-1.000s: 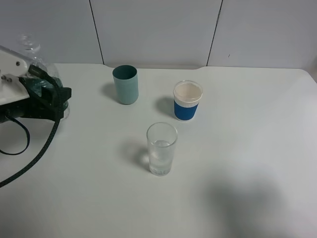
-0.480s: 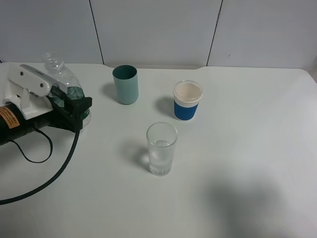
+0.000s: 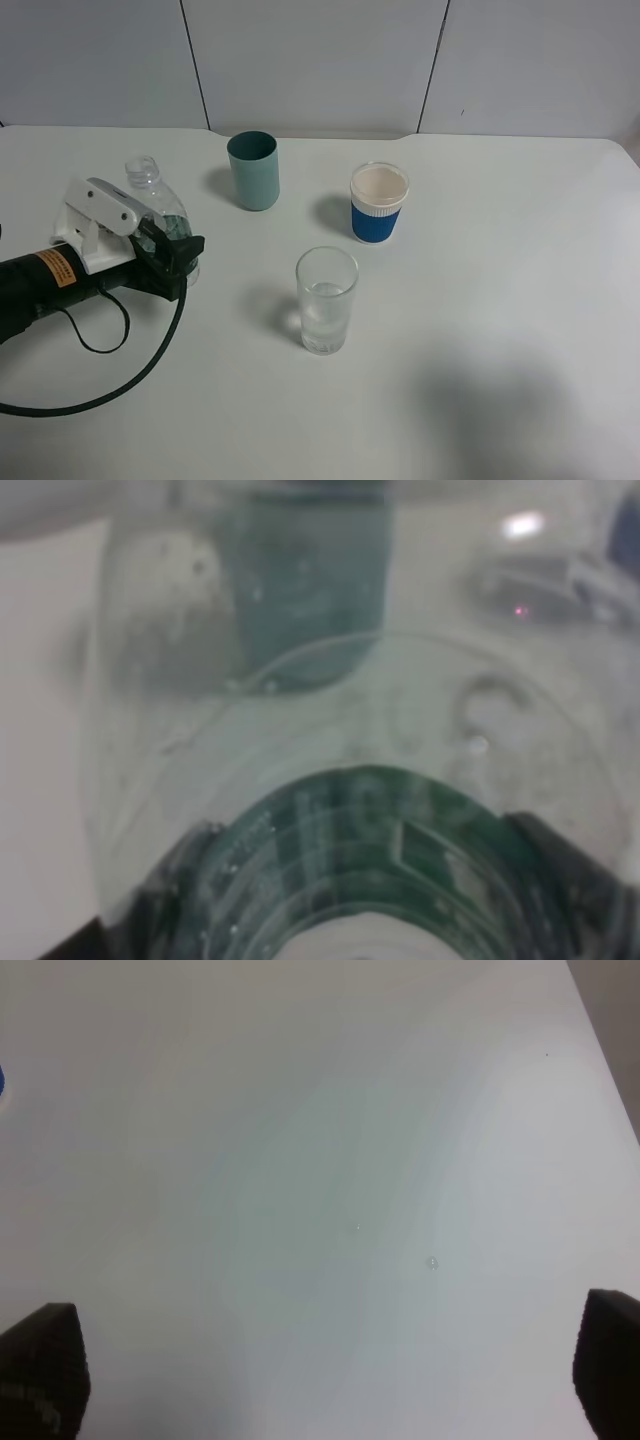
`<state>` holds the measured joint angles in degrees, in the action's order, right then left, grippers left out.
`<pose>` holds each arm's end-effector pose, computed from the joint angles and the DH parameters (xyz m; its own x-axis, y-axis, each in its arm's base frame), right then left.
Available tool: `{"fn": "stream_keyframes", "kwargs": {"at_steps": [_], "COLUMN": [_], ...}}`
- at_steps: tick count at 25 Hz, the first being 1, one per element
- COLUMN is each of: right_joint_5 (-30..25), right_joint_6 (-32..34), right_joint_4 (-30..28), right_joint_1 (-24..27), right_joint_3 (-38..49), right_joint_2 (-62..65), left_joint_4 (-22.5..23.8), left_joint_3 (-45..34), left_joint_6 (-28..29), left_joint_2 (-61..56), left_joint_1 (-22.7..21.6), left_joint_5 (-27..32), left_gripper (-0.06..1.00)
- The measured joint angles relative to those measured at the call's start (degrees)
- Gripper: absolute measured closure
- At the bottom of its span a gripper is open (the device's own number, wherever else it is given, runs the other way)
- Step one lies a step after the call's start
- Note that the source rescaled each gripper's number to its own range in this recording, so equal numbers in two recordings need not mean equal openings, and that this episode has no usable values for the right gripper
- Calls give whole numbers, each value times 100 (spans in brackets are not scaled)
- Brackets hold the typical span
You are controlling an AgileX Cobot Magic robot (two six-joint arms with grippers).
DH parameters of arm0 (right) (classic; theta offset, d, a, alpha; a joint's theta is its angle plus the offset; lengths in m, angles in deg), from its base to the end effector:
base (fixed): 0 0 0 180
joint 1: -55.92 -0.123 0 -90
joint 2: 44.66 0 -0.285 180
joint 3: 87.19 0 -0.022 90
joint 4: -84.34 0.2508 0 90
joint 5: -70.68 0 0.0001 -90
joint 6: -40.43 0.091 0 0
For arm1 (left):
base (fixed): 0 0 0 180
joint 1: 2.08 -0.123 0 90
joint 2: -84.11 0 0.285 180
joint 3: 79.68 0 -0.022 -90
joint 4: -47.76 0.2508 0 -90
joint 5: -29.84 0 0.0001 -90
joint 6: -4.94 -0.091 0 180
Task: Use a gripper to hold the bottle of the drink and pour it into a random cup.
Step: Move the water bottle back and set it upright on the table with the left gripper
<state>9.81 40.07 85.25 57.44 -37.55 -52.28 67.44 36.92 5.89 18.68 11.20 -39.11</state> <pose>-0.0032 0.0013 0.2720 -0.4712 0.0140 -0.8819 0.0150 0.9999 0.0078 0.2177 -0.0808 0.1024 -0.2780 0.1738 -0.9447 0.5393 0.8421 -0.0037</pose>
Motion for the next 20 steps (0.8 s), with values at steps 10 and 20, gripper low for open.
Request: {"fn": "stream_keyframes", "kwargs": {"at_steps": [10, 20], "right_joint_5": [0, 0], "right_joint_6": [0, 0], "right_joint_4": [0, 0], "right_joint_1": [0, 0], "right_joint_3": [0, 0], "right_joint_2": [0, 0], "left_joint_4": [-4, 12], "left_joint_3": [0, 19], "left_joint_6": [-95, -155], "left_joint_2": [117, 117], "left_joint_1": [0, 0], "left_joint_5": [-4, -4], "left_gripper": [94, 94]}}
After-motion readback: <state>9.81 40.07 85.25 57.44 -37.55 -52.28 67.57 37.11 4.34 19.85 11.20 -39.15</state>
